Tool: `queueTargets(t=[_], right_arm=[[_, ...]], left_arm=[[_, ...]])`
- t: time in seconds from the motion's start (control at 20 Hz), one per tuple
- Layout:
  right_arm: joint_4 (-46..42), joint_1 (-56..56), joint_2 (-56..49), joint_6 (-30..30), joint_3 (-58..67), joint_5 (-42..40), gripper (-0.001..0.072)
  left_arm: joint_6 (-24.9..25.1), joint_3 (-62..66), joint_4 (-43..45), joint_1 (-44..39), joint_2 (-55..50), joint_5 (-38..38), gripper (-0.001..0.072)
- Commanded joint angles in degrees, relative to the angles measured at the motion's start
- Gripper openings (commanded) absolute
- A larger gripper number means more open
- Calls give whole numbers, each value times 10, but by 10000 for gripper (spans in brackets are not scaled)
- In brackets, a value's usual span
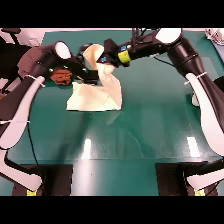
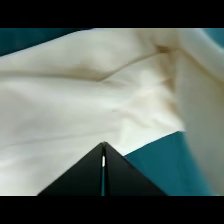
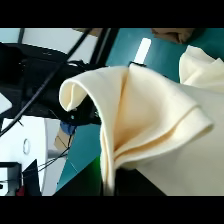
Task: Fold the shirts.
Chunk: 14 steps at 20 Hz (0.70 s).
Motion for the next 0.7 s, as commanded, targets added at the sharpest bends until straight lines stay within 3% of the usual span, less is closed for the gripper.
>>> queueTargets(t=[0.0, 0.1, 0.3, 0.35, 0.4, 0.45, 0.55, 0.6, 0.65], right_arm=[[0, 47, -25, 13, 2, -95, 31], [0, 80, -54, 25, 2, -129, 31], [4, 141, -146, 27, 3, -266, 40], [34, 152, -176, 27, 3, -315, 116], [86, 160, -203, 26, 3, -348, 242], [151, 166, -230, 26, 3, -366, 284], [217, 167, -259, 12, 4, -371, 284], [224, 160, -263, -12, 12, -344, 286], [219, 149, -263, -54, 28, -295, 352]], left_arm=[[-95, 24, 248, 54, 36, -146, 27], [-105, 24, 346, 86, 66, -182, 27], [-106, 24, 355, 128, 129, -207, 28], [-104, 24, 353, 128, 143, -214, 27], [-104, 24, 347, 128, 155, -217, 28], [-104, 25, 336, 128, 165, -217, 28], [-104, 25, 334, 128, 182, -217, 28], [-103, 24, 334, 128, 187, -217, 28], [-100, 25, 334, 128, 191, -217, 28]])
